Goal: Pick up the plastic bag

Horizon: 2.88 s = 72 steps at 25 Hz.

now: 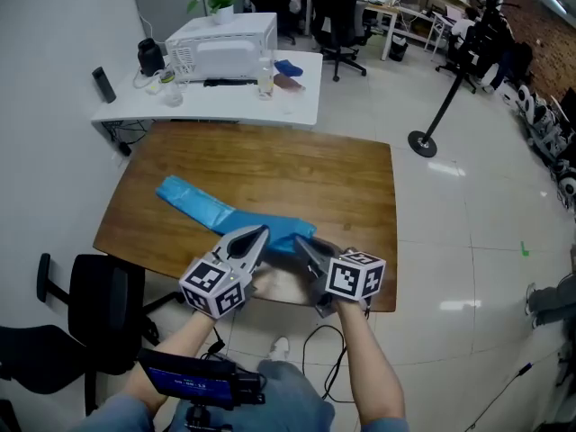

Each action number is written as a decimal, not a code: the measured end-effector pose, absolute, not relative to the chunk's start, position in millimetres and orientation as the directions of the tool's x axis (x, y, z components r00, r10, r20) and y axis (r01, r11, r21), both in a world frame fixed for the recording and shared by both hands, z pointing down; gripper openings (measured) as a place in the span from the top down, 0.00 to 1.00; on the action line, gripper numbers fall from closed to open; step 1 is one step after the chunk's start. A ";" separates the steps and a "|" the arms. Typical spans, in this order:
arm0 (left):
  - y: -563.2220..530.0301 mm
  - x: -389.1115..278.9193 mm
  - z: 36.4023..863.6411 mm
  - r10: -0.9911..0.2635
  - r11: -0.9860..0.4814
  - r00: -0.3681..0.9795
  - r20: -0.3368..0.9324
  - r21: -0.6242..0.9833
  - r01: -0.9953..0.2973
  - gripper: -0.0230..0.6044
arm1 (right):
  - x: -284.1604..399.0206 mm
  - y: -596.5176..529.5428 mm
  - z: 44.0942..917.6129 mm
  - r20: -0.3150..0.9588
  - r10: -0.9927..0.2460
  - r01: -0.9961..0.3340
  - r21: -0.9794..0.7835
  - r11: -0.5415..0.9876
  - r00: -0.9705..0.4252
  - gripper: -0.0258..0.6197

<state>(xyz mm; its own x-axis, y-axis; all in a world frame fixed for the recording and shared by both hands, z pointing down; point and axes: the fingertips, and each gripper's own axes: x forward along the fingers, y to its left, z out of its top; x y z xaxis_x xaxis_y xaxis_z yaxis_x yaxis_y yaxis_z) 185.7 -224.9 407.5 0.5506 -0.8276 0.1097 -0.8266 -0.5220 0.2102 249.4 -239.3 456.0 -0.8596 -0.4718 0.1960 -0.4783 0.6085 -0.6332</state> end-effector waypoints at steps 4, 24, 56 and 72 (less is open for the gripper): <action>-228.3 201.6 411.4 -0.813 -0.542 0.571 0.115 0.211 -0.813 0.96 | 268.7 -241.8 465.8 0.244 -0.516 -0.552 -0.570 0.609 -0.821 0.96; -236.1 233.9 417.9 -0.792 -0.564 0.594 0.144 0.203 -0.801 0.96 | 323.8 -254.0 504.1 0.429 -0.681 -0.799 -0.218 0.560 -0.594 0.69; -287.6 113.5 487.4 -0.743 -0.530 0.542 0.393 0.149 -0.835 0.95 | 241.4 -280.6 532.6 0.448 -0.742 -0.865 -0.212 0.454 -0.499 0.96; -338.9 -23.6 563.4 -0.661 -0.409 0.368 0.654 0.098 -0.907 0.95 | 219.5 -292.3 570.2 0.587 -0.739 -0.939 -0.128 0.320 -0.332 0.96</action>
<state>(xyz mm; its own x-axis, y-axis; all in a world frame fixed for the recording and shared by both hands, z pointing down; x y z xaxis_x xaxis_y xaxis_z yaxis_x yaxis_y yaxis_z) -23.6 -338.9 563.4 0.3683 -0.6612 0.6536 -0.9074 -0.4086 0.0979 219.5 -292.3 570.2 -0.3319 -0.7385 0.5869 -0.9387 0.3201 -0.1281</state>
